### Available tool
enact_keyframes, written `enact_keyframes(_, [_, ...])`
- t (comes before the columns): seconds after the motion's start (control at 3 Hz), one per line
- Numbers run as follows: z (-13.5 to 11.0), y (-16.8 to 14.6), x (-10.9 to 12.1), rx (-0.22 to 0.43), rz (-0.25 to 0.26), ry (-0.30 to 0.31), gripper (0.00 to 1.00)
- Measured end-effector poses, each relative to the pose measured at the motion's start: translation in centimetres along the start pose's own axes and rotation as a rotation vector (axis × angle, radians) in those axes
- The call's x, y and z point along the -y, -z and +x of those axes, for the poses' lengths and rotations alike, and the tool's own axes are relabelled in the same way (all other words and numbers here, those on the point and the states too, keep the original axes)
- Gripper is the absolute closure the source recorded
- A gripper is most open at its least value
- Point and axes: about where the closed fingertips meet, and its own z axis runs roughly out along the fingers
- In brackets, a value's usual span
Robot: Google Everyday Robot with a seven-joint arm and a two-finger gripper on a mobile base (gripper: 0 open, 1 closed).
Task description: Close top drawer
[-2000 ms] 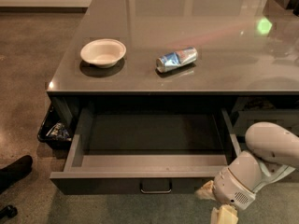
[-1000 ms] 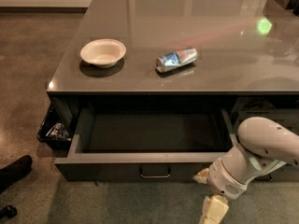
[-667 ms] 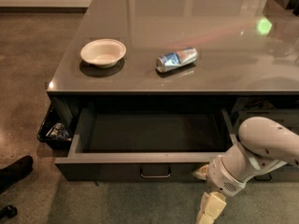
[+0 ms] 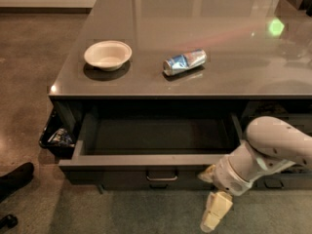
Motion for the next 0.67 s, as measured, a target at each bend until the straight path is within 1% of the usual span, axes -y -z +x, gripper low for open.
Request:
enact_keyframes(0.33, [0.0, 0.0, 0.0, 0.0, 0.0, 0.0, 0.0])
enact_keyframes(0.67, [-2.6, -0.6, 4.4, 0.005, 0.017, 0.068, 0.0])
